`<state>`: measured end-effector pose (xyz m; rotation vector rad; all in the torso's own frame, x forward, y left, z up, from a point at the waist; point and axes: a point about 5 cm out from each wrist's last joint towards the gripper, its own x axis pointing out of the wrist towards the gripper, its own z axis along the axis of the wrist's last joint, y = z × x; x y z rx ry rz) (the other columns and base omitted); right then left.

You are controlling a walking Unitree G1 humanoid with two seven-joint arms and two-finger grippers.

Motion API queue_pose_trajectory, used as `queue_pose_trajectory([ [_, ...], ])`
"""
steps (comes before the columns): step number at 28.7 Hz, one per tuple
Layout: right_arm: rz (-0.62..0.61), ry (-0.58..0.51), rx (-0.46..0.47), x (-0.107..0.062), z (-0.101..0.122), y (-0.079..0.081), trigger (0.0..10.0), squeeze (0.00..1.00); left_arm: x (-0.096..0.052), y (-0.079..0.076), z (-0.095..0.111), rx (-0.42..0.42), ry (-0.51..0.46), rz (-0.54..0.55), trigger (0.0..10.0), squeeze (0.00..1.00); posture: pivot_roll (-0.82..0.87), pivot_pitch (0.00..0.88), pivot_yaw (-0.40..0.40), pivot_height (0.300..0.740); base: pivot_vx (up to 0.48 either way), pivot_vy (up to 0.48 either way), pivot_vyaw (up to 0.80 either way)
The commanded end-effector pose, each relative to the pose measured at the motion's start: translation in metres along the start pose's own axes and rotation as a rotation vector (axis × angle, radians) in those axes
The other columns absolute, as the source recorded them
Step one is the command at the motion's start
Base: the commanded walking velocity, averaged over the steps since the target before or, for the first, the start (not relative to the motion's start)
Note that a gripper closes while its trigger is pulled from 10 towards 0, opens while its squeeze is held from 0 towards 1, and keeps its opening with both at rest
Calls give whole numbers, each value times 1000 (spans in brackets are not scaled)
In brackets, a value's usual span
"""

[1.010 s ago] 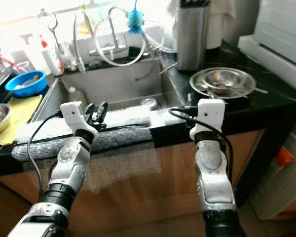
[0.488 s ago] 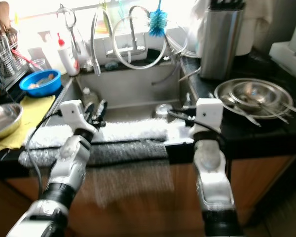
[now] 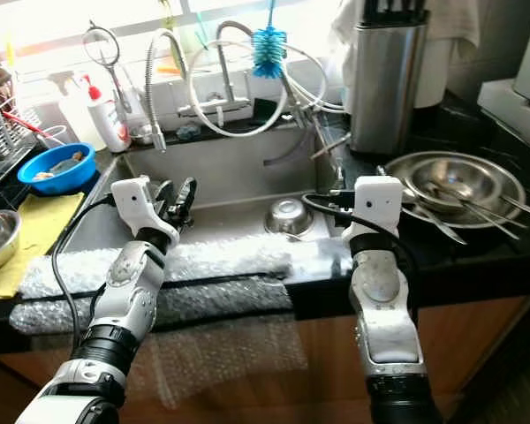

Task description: Kitchen organization

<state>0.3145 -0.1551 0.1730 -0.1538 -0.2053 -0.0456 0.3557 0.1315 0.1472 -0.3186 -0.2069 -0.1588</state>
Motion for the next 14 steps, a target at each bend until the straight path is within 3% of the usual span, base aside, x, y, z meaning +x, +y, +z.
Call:
queue_pose_trajectory([
  [1, 1, -20, 2, 2, 5, -1, 10000, 0, 2, -2, 4, -5, -13, -10, 10000, 0, -147, 0, 144, 740, 0, 0, 0],
  [14, 25, -64, -50, 1, 17, 3, 10000, 0, 0, -2, 1, -10, -4, -10, 10000, 0, -152, 0, 143, 740, 0, 0, 0],
])
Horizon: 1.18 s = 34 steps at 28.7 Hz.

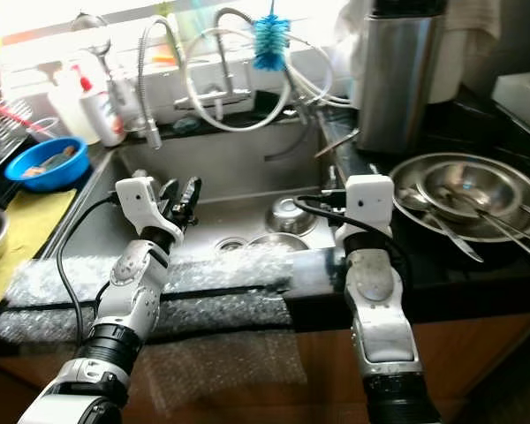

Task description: Kitchen organization

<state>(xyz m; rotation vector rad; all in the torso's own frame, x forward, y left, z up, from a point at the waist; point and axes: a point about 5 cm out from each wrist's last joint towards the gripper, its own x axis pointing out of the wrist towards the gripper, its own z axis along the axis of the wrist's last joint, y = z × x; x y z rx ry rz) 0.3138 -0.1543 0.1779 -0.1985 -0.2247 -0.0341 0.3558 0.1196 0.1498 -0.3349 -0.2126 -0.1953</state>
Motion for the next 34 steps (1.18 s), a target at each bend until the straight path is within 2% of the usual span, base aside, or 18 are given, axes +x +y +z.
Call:
queue_pose_trajectory([
  [1, 10, -52, -10, 1, 15, 2, 10000, 0, -2, 10, 3, 9, -1, 26, 10000, 0, -157, 0, 146, 740, 0, 0, 0],
  [7, 15, -139, -53, 2, 41, 5, 10000, 0, -2, 8, 0, 4, 8, 21, 10000, 0, -169, 0, 152, 740, 0, 0, 0],
  [13, -4, -157, -125, -7, 44, -1, 10000, 0, -2, 6, -2, 2, 15, 14, 10000, 0, -174, 0, 156, 740, 0, 0, 0],
  [17, -72, -166, -143, -21, 53, -23, 10000, 0, -3, 7, -3, 3, 23, 12, 10000, 0, -189, 0, 162, 740, 0, 0, 0],
  [19, -75, -164, -148, -23, 53, -25, 10000, 0, -3, 7, -3, 3, 25, 12, 10000, 0, -190, 0, 162, 740, 0, 0, 0],
  [21, -78, -148, -177, -32, 51, -34, 10000, 0, -4, 6, -5, 2, 30, 10, 10000, 0, -189, 0, 162, 740, 0, 0, 0],
  [22, -78, -148, -177, -32, 51, -34, 10000, 0, -4, 6, -5, 2, 30, 10, 10000, 0, -189, 0, 162, 740, 0, 0, 0],
  [27, -81, -165, -240, -38, 62, -53, 10000, 0, -4, 4, -8, -3, 37, 3, 10000, 0, -204, 0, 165, 740, 0, 0, 0],
  [29, -78, -167, -246, -38, 63, -54, 10000, 0, -4, 4, -8, -4, 38, 2, 10000, 0, -205, 0, 165, 740, 0, 0, 0],
  [30, -69, -168, -290, -41, 62, -57, 10000, 0, -4, 4, -8, -4, 39, 1, 10000, 0, -204, 0, 162, 740, 0, 0, 0],
  [31, -78, -149, -339, -49, 56, -68, 10000, 0, -4, 3, -9, -3, 40, -2, 10000, 0, -199, 0, 158, 740, 0, 0, 0],
  [34, -100, -118, -379, -57, 52, -80, 10000, 0, -6, 3, -10, -1, 43, -1, 10000, 0, -202, 0, 156, 740, 0, 0, 0],
])
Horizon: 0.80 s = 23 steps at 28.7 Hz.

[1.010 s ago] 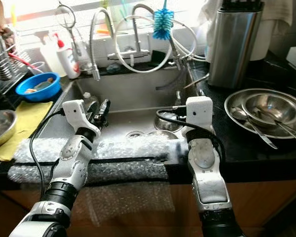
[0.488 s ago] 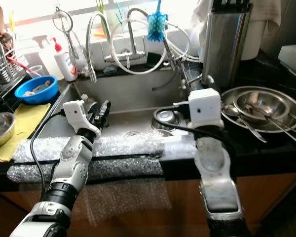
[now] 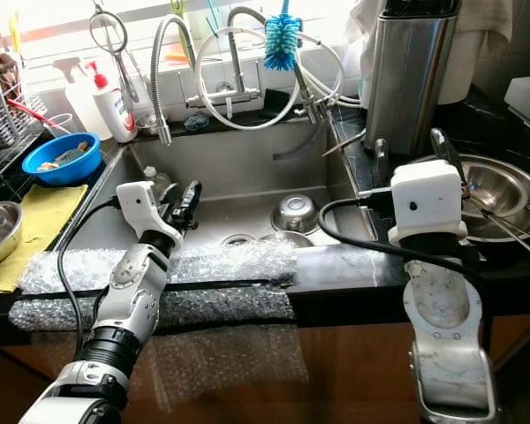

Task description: Kitchen organization

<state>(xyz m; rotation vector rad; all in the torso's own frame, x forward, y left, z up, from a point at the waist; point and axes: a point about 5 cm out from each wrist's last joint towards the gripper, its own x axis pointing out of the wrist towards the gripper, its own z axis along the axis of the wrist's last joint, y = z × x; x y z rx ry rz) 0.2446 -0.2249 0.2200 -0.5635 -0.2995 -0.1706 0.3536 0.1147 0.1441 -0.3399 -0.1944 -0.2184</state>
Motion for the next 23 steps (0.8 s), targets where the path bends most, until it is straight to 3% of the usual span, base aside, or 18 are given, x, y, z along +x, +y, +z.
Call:
queue_pose_trajectory([
  [1, -18, -29, -16, -2, 8, -8, 10000, 0, -4, 7, -4, 6, 23, 19, 10000, 0, -205, 0, 156, 740, 0, 0, 0],
  [6, -131, 27, -41, -9, -2, -26, 10000, 0, -4, 6, -5, 3, 28, 17, 10000, 0, -208, 0, 160, 740, 0, 0, 0],
  [11, -180, -7, -50, -10, 2, -35, 10000, 0, -2, 6, -4, 4, 27, 12, 10000, 0, -211, 0, 163, 740, 0, 0, 0],
  [18, -239, 0, -39, -19, 0, -35, 10000, 0, -2, 6, -4, 4, 27, 13, 10000, 0, -207, 0, 163, 740, 0, 0, 0],
  [23, -239, -40, 24, -26, 11, -20, 10000, 0, -2, 6, -4, 3, 28, 10, 10000, 0, -211, 0, 170, 740, 0, 0, 0],
])
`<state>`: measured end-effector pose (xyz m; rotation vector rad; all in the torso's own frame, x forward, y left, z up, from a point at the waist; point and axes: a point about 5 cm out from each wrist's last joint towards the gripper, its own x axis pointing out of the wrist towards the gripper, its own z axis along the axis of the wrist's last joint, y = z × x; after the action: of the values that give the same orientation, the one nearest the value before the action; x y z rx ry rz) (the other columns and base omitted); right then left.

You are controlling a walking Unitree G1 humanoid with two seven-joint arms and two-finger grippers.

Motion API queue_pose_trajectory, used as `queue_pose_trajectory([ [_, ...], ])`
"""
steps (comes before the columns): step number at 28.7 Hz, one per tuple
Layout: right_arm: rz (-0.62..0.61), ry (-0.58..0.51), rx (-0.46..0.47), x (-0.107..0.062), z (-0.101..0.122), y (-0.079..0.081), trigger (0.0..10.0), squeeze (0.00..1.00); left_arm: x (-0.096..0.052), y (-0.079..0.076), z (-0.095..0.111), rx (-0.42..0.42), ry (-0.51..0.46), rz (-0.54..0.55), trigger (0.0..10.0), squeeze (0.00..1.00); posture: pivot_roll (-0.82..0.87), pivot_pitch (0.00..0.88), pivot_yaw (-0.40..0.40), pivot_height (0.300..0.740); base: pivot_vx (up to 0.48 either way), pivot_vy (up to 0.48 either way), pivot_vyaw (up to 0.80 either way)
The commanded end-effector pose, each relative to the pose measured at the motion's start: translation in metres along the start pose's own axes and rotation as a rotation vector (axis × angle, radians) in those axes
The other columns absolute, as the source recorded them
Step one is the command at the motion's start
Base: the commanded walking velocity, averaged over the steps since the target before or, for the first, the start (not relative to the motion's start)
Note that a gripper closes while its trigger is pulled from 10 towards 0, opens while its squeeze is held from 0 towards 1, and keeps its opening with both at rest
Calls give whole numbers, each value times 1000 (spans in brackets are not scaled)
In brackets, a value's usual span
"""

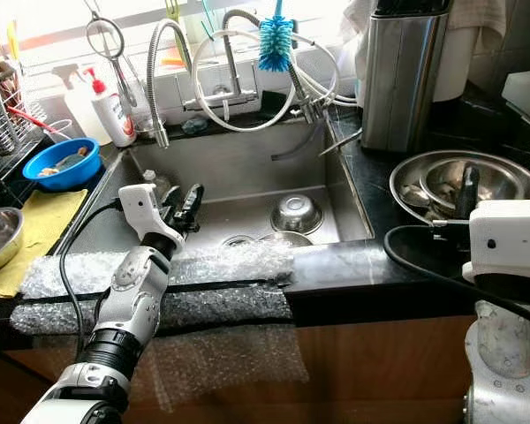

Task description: Kitchen organization

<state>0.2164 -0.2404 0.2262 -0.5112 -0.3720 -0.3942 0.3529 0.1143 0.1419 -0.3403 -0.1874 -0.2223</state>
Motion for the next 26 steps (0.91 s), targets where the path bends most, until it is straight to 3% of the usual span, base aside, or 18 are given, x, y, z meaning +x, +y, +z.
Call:
queue_pose_trajectory([
  [1, -4, -33, 11, -4, 8, 3, 10000, 0, -1, 5, -2, 4, 20, 12, 10000, 0, -210, 0, 170, 740, 0, 0, 0],
  [13, -42, -3, 16, -15, 7, 5, 10000, 0, -1, 4, -3, 3, 25, 7, 10000, 0, -217, 0, 171, 740, 0, 0, 0],
  [18, 113, -19, 32, -5, 8, 23, 10000, 0, 0, 4, -4, 3, 28, 8, 10000, 0, -220, 0, 170, 740, 0, 0, 0],
  [20, 196, -36, 38, -1, 8, 34, 10000, 0, 0, 3, -4, 0, 26, 11, 10000, 0, -222, 0, 168, 740, 0, 0, 0],
  [21, 269, -38, 43, 4, 8, 47, 10000, 0, 0, 3, -4, -1, 24, 12, 10000, 0, -212, 0, 163, 740, 0, 0, 0],
  [26, 294, -89, 111, 20, 23, 67, 10000, 0, 0, 4, -2, 4, 17, 17, 10000, 0, -201, 0, 156, 740, 0, 0, 0],
])
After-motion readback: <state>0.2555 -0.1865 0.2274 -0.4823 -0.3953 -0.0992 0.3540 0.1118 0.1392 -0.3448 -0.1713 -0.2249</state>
